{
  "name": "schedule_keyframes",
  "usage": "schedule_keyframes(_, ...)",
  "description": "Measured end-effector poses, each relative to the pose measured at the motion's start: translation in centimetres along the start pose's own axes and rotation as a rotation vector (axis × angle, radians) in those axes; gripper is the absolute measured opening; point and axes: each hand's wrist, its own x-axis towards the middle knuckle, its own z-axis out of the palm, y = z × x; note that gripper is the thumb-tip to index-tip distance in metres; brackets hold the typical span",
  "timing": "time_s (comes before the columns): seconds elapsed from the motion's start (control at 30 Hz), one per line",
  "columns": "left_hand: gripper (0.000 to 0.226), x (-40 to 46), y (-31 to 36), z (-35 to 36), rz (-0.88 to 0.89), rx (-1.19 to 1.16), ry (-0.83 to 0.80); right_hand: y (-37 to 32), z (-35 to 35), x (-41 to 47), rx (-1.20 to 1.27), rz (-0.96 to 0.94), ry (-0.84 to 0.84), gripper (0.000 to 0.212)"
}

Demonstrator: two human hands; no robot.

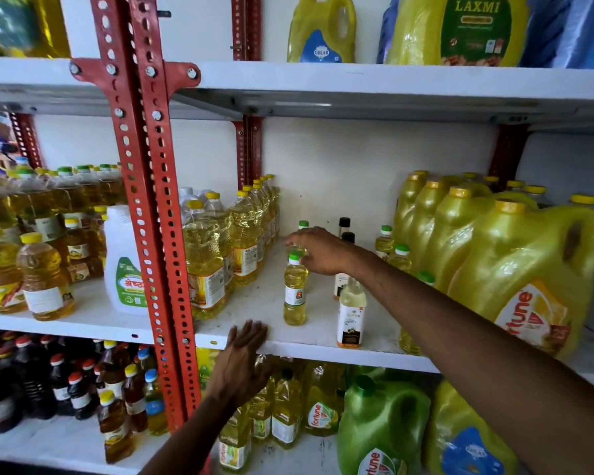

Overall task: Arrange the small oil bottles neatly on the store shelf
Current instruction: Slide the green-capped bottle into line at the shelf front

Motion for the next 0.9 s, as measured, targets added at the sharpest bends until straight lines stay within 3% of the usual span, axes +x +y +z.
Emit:
schedule_keyframes(0.13,0.07,0.3,-0.2,0.3,-0.041,-0.045,0.019,0.4,0.7,2.2,-0.027,0.038,-0.149,0.048)
schedule_keyframes(0.23,0.069,0.3,-0.3,0.6,-0.021,-0.076,0.038,0.7,0.6,2.7,0.011,0.023,-0.15,0.032)
schedule_keyframes(0.4,0.07,0.2,-0.3,0.8,-0.015,-0.086,0.072,0.3,0.6,2.9,0.06,0.041,-0.107,0.027)
schedule_keyframes(0.57,0.071,0.2,-0.3,0.8,-0.016,-0.086,0.076,0.0,1.2,2.8,0.098,0.075,-0.018,0.028)
schedule_keyframes(0.9,0.071,0.1,-0.4,0.9,-0.016,-0.084,0.065,-0.5,1.2,2.6,0.052,0.058,-0.019,0.039)
